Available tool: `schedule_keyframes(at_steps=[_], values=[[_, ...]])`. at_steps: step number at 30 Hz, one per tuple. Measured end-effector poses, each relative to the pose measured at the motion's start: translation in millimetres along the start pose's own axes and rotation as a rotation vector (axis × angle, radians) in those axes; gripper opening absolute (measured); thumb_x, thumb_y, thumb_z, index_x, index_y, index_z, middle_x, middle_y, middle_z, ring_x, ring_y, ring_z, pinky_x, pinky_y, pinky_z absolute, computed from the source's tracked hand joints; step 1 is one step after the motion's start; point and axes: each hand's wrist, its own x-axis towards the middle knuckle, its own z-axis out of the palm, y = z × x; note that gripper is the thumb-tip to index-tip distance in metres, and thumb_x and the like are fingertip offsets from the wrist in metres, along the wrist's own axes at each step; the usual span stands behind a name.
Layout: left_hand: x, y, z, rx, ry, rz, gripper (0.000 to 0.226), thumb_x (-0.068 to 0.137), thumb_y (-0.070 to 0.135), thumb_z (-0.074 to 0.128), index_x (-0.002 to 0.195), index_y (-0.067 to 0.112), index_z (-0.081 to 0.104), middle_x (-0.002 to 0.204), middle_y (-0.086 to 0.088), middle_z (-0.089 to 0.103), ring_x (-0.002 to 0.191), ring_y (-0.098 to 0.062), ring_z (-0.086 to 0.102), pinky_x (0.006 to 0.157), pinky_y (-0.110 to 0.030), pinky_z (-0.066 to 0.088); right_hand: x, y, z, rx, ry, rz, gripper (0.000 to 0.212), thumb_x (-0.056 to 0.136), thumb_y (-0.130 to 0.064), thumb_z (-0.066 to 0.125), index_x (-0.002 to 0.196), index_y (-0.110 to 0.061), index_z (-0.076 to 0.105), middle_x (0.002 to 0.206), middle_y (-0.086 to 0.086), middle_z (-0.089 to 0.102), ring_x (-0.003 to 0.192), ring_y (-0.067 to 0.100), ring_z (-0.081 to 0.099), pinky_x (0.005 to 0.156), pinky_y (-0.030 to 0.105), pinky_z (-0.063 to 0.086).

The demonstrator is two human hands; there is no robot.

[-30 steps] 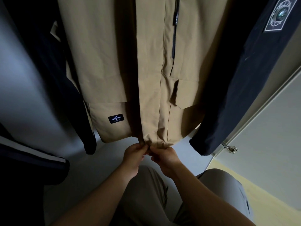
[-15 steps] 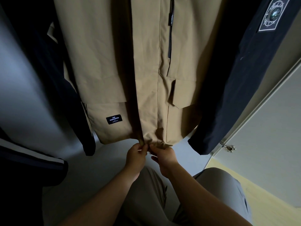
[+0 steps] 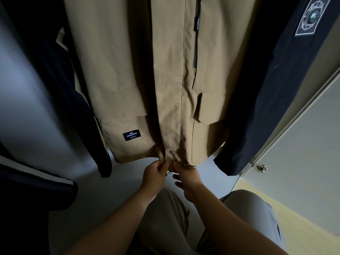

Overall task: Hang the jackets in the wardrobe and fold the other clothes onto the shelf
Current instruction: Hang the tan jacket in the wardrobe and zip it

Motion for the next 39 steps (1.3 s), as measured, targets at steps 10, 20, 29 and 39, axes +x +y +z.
schedule_keyframes(at_steps=[10, 20, 29, 39], values=[[2, -4, -1, -0.003, -0.062, -0.028, 0.024, 0.103, 0.03, 0.056, 0.093, 0.013, 0.07, 0.084, -0.009, 0.07, 0.078, -0.018, 0.063, 0.076, -0.034, 0.049, 0, 1, -2, -0.024, 0.004, -0.012, 0.026, 0.089, -0.037, 0.074, 0.109, -0.021, 0.069, 0.099, -0.001, 0.077, 0.092, 0.022, 0.069, 0.068, 0.033, 0.052], [-5, 11, -6, -0.423, -0.122, -0.231, 0.026, 0.104, 0.022, 0.053, 0.098, 0.005, 0.072, 0.082, -0.006, 0.068, 0.077, -0.018, 0.057, 0.078, -0.035, 0.041, -3, 1, -5, -0.093, 0.113, -0.037, 0.029, 0.088, -0.045, 0.073, 0.101, -0.019, 0.07, 0.091, 0.005, 0.073, 0.073, 0.018, 0.064, 0.059, 0.029, 0.051], [-6, 4, -11, -0.488, -0.154, -0.25, 0.014, 0.098, 0.015, 0.063, 0.095, 0.009, 0.075, 0.08, 0.0, 0.068, 0.088, -0.019, 0.058, 0.086, -0.034, 0.046, -13, -6, -9, -0.317, 0.3, -0.021, 0.062, 0.073, -0.078, 0.066, 0.077, -0.016, 0.07, 0.045, -0.004, 0.059, 0.041, 0.011, 0.053, 0.046, 0.026, 0.045], [-1, 0, -11, -0.487, -0.185, -0.203, 0.02, 0.097, 0.027, 0.066, 0.099, 0.011, 0.078, 0.099, -0.01, 0.074, 0.094, -0.02, 0.064, 0.086, -0.035, 0.046, -27, 2, -17, -0.957, 0.19, -0.86, 0.03, 0.088, -0.042, 0.075, 0.114, -0.028, 0.07, 0.108, -0.012, 0.066, 0.102, 0.009, 0.057, 0.084, 0.026, 0.051]])
